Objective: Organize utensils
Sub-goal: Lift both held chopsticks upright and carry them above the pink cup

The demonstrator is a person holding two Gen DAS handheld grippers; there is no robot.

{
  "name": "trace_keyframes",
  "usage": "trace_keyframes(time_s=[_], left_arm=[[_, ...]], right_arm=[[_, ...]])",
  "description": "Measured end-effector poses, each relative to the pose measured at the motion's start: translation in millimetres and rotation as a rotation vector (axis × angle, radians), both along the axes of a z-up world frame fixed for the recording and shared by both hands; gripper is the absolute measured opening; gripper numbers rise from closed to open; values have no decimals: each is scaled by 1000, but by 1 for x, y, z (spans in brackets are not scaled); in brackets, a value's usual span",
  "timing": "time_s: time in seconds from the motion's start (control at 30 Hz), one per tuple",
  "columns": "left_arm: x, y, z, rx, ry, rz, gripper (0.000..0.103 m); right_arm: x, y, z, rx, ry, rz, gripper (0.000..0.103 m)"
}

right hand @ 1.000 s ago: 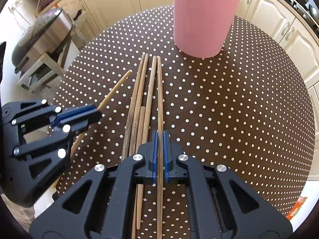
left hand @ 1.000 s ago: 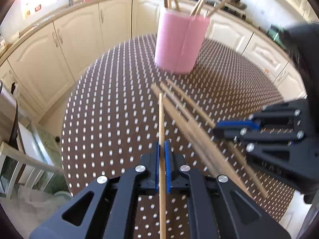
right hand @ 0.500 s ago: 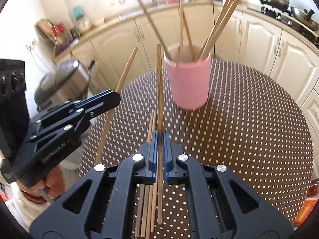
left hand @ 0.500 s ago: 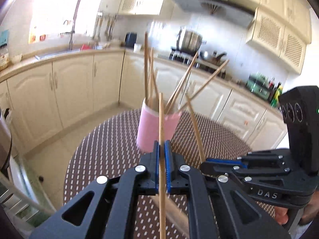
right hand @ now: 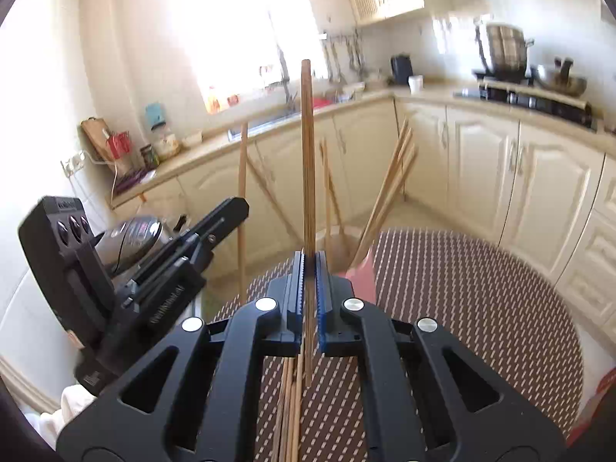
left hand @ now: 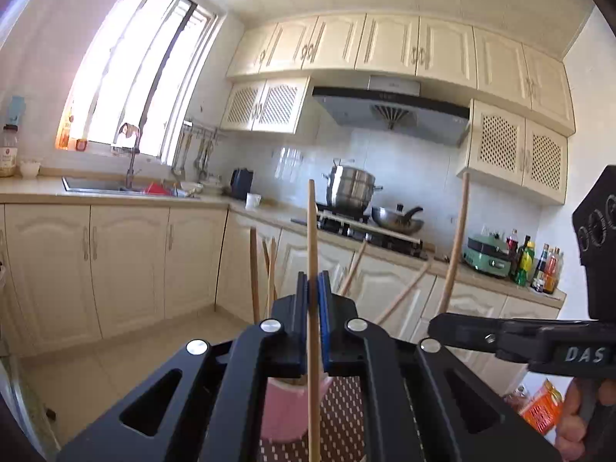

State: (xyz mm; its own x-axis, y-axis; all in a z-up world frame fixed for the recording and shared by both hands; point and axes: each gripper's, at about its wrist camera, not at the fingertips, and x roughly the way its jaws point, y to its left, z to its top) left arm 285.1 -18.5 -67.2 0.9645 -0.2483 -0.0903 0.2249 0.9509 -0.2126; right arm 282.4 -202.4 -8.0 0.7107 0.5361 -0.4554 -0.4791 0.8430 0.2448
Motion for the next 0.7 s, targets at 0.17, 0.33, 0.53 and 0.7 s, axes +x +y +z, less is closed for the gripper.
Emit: trace_keyframes(time_s=[0.17, 0.33, 0.53, 0.7], left_arm=[[19, -4, 12, -15, -97, 64, 6], [37, -3, 21, -46, -168, 106, 6], [53, -2, 24, -51, -221, 146, 6], [60, 0, 21, -52, -239, 177, 6]], right_arm=[[12, 2, 23, 18, -109, -38, 6], [27, 1, 35, 45, -182, -65, 6], [42, 3, 35, 45, -228, -85, 6], [52, 7, 28, 27, -223, -79, 6]])
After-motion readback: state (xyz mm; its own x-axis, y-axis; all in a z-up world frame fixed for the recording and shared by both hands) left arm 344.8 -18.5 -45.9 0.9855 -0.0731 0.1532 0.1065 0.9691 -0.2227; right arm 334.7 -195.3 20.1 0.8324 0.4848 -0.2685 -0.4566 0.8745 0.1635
